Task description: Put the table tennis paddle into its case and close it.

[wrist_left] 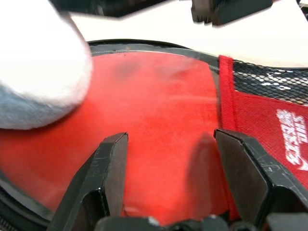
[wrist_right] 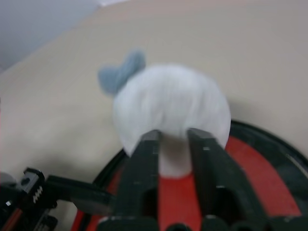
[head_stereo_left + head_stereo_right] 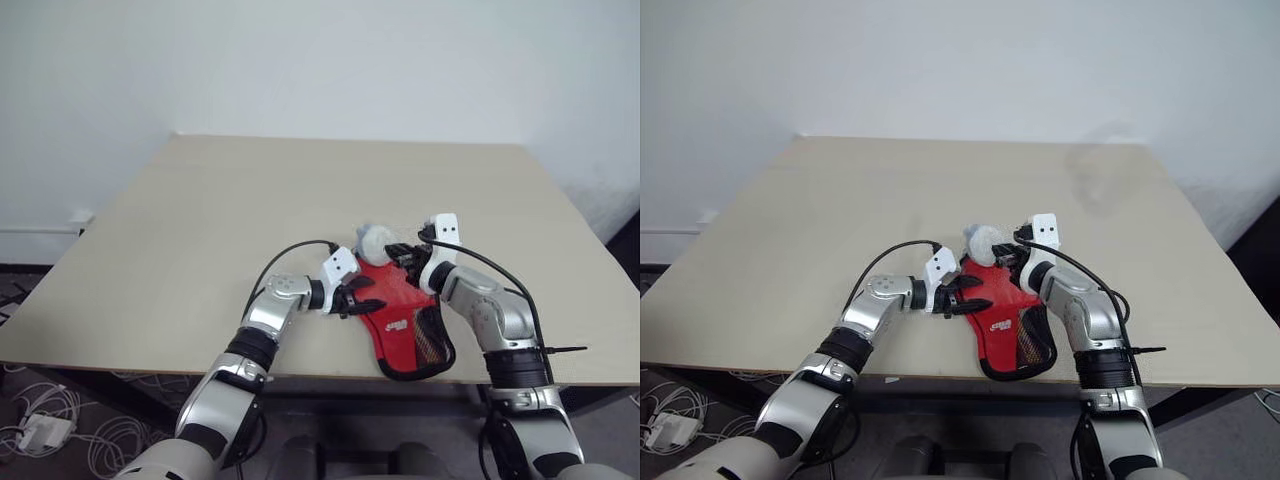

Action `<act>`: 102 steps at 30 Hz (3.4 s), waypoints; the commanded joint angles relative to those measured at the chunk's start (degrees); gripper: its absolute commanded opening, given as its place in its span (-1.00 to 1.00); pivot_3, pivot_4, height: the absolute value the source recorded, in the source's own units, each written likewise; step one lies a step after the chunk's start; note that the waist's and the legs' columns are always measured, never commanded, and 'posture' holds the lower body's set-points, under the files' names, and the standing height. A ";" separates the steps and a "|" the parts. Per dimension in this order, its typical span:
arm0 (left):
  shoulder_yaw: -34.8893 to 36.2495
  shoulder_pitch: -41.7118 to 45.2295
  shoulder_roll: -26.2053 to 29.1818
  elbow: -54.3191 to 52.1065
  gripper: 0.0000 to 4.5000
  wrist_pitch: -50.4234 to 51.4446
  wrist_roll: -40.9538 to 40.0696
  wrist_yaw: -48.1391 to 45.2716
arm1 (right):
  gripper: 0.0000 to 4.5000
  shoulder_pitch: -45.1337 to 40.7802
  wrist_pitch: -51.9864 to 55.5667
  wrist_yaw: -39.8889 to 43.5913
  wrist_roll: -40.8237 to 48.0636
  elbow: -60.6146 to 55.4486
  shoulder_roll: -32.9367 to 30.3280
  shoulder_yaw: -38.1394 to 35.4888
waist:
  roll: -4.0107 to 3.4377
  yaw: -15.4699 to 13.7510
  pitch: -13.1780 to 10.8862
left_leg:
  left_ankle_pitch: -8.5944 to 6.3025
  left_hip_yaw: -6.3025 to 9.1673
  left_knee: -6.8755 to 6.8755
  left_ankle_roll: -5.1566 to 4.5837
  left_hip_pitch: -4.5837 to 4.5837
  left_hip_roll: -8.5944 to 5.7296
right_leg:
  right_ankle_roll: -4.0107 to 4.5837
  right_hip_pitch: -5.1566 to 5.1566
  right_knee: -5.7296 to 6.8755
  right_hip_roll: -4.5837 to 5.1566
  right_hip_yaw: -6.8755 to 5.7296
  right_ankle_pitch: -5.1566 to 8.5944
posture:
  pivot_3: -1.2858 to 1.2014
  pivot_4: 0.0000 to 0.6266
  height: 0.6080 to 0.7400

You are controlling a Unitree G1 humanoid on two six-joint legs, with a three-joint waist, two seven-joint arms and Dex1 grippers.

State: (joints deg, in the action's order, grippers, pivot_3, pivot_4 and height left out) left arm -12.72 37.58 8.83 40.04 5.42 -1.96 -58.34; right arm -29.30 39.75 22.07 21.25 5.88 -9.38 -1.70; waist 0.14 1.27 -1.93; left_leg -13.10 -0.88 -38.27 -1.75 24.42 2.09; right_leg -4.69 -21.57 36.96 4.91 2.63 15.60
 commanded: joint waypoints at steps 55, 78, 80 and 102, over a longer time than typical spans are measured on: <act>-1.93 -3.79 3.04 -1.91 0.37 3.14 2.60 5.05 | -0.98 -22.61 -18.78 -11.83 -0.84 32.38 5.79 -12.38 | -0.13 1.50 0.08 | 0.08 -0.02 0.16 0.11 -0.36 0.00 | 0.02 0.20 0.14 -0.01 0.04 -0.01 | 0.03 -1.00 0.82; -2.09 -2.74 1.43 -0.37 0.37 3.02 2.29 5.25 | -0.98 -5.33 -16.02 -16.32 -0.32 18.79 -7.23 -17.51 | -0.24 1.20 0.11 | 0.15 -0.10 0.37 0.11 -0.59 -0.05 | 0.02 0.37 0.07 0.04 0.17 -0.01 | 0.03 -1.00 0.82; -2.52 -2.37 1.02 0.26 0.37 2.80 2.42 4.65 | -0.98 1.74 -10.95 -15.62 1.62 8.27 -9.07 -18.42 | -0.26 1.03 0.12 | 0.14 -0.08 0.36 0.11 -0.57 -0.05 | 0.02 0.37 0.05 0.04 0.16 -0.01 | 0.03 -1.00 0.82; -4.27 4.42 -3.34 12.36 0.37 -1.89 4.12 0.58 | -0.98 67.98 3.41 3.54 22.25 -53.05 -17.53 -33.69 | -0.23 -2.28 0.20 | 0.03 -0.04 0.27 0.01 -0.51 -0.12 | -0.05 0.40 -0.32 0.09 0.13 0.25 | 0.03 -1.00 0.82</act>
State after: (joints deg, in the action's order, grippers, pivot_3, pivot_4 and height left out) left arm -14.71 42.68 6.05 49.27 2.60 -0.23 -57.22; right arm 37.01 44.94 24.20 42.62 -43.51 -26.27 -31.58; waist -0.09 -1.00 -1.73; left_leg -13.08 -0.92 -38.01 -1.73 23.90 1.98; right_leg -4.74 -21.17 36.64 5.00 2.76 15.85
